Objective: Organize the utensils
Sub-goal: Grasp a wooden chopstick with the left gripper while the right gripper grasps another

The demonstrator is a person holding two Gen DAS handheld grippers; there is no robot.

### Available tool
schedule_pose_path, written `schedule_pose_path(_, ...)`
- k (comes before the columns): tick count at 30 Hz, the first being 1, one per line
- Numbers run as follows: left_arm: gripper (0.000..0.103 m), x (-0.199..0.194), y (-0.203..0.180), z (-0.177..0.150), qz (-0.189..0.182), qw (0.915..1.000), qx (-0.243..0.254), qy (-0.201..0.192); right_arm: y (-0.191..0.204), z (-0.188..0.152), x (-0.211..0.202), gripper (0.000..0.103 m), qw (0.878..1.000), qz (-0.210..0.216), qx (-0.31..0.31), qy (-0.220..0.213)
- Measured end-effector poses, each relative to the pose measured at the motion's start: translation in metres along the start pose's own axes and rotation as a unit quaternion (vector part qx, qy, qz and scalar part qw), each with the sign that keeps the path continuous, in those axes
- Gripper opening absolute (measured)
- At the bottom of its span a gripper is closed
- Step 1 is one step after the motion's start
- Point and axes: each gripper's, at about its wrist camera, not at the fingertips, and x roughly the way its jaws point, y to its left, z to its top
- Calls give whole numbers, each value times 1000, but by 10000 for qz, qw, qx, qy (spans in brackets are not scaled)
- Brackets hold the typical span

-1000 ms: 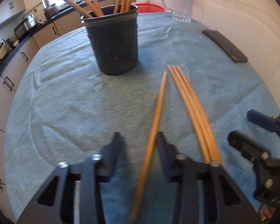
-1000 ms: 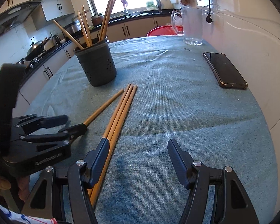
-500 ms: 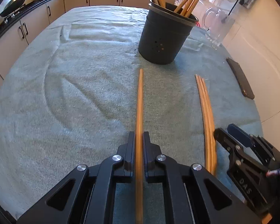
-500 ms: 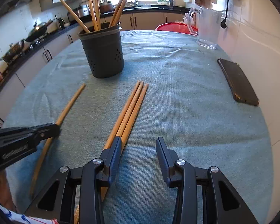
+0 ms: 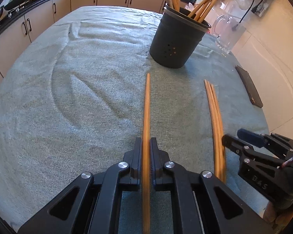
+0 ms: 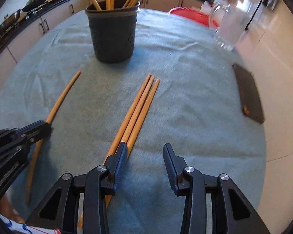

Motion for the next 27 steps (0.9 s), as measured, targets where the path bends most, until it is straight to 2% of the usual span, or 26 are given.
schedule_pose_path(4, 8, 1, 0, 1, -48, 10000, -24, -36, -11, 4, 5, 41, 9990, 246, 336, 180)
schedule_pose_path(7, 8, 0, 5, 0, -95, 9999, -53, -29, -5, 9, 14, 39, 9990, 76, 328, 283)
schedule_pose_path(9, 8, -1, 10, 0, -125, 9998, -119, -12, 1, 11, 15, 39, 9994, -33, 280, 196)
schedule_pose_path(11, 8, -2, 14, 1, -197, 9996, -185, 26, 5, 15, 16, 31, 9994, -41, 250, 234)
schedule_pose_path(13, 8, -3, 18, 2, -248, 9993, -263, 100, 5, 16, 16, 16, 9994, 16, 211, 289)
schedule_pose_path(19, 8, -3, 28, 8, -493, 9969, -312, 529, -32, 7, 17, 18, 9977, -169, 313, 579)
schedule_pose_path(20, 8, -2, 29, 11, -535, 9961, -310, 633, -40, 5, 17, 19, 9971, -176, 355, 645)
schedule_pose_path(21, 8, 0, 30, 14, -545, 9952, -306, 757, -48, 3, 17, 27, 9965, -193, 386, 713)
schedule_pose_path(22, 8, 0, 30, 16, -530, 9943, -301, 877, -54, 2, 17, 30, 9958, -209, 400, 791)
schedule_pose_path(27, 8, 6, 26, 29, -330, 9903, -178, 1339, -73, 9, 24, 31, 9917, 40, 492, 1184)
